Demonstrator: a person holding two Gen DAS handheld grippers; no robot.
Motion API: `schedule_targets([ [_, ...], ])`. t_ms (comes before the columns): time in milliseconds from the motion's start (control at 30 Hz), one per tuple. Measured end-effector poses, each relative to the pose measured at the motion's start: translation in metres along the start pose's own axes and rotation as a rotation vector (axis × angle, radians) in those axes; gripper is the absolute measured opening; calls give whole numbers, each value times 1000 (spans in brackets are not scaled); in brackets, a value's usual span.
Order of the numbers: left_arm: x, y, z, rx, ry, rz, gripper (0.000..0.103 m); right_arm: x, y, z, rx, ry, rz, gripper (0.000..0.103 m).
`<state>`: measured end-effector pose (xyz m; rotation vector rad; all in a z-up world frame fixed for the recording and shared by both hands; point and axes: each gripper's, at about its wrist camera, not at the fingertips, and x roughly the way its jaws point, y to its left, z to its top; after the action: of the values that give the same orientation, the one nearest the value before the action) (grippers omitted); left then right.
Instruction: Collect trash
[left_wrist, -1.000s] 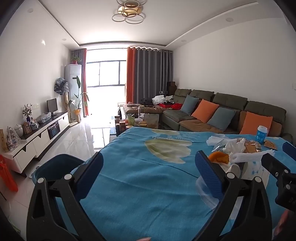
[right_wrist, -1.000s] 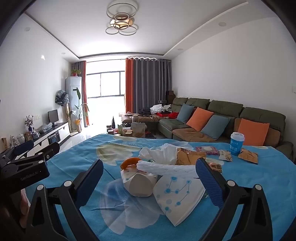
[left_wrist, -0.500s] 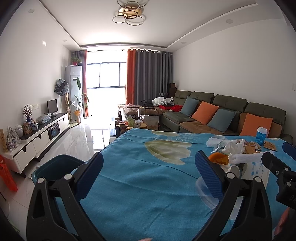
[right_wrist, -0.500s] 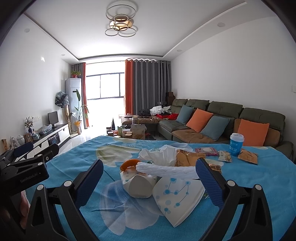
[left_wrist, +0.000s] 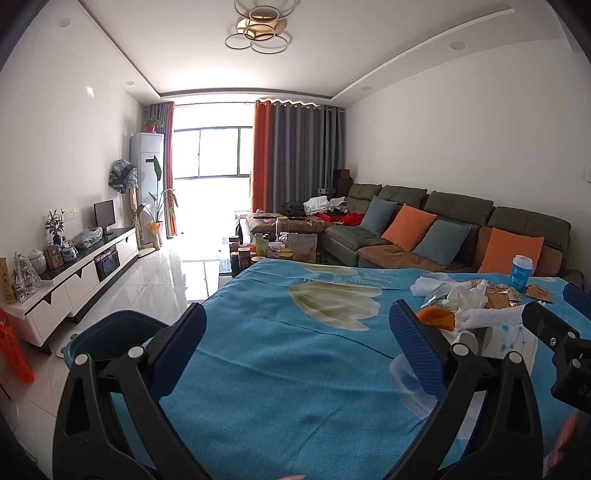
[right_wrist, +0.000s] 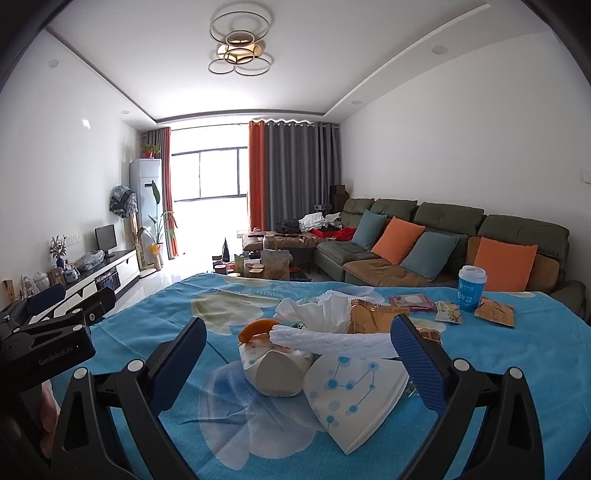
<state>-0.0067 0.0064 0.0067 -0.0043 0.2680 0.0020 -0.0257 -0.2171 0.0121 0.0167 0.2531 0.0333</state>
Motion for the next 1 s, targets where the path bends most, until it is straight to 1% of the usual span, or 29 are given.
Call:
schedule_targets([
  [1000, -3, -3, 9, -6, -9, -2, 98, 2, -5, 2, 5, -10, -4, 96],
])
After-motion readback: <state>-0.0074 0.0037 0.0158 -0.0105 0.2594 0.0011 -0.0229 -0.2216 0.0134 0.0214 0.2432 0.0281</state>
